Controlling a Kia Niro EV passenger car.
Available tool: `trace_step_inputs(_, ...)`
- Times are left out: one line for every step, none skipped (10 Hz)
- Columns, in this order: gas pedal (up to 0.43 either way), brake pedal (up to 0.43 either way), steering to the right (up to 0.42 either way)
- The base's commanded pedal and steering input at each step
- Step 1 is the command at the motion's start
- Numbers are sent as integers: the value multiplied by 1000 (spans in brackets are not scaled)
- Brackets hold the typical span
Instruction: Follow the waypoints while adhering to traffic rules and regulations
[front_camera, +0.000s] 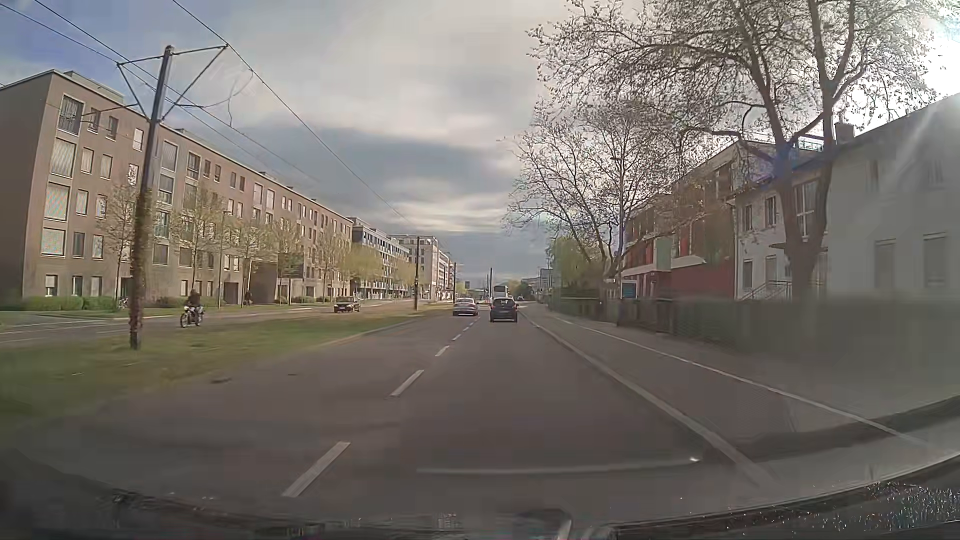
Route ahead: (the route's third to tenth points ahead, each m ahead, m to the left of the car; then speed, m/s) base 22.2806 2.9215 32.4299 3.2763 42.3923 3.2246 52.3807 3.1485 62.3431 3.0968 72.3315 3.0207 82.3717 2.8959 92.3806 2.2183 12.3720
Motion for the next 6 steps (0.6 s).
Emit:
trace_step_inputs(67,0,4)
trace_step_inputs(67,0,4)
trace_step_inputs(67,0,4)
trace_step_inputs(67,0,4)
trace_step_inputs(67,0,4)
trace_step_inputs(67,0,4)
